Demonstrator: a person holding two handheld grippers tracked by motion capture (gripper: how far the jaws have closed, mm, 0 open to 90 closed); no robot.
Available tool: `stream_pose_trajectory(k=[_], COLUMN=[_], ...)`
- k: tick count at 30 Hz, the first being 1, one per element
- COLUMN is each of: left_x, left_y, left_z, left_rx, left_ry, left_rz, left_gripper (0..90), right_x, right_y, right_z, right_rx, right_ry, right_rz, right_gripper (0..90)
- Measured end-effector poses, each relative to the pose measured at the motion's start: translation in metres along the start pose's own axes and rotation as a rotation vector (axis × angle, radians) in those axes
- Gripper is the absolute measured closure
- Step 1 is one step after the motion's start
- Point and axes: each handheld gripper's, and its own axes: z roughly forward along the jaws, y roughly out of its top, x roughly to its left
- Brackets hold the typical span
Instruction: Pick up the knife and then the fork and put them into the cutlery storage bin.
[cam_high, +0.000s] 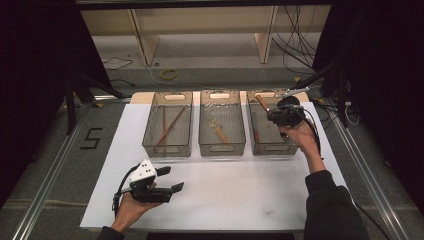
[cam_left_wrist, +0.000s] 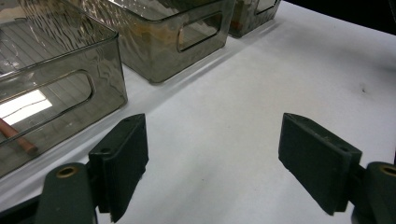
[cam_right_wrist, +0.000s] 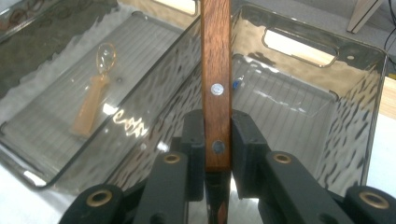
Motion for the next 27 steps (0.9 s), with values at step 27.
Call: stream_pose_trajectory(k=[27], left_x=[0.001], left_y=[-0.002], left_z=[0.001], left_rx=[-0.006], left_ry=[0.004], left_rz=[0.001], left_gripper=[22.9], right_x=[-0.013], right_y=[0.012], right_z=[0.031], right_rx=[0.036], right_ry=[-0.061], right_rz=[0.086], right_gripper=[77.6])
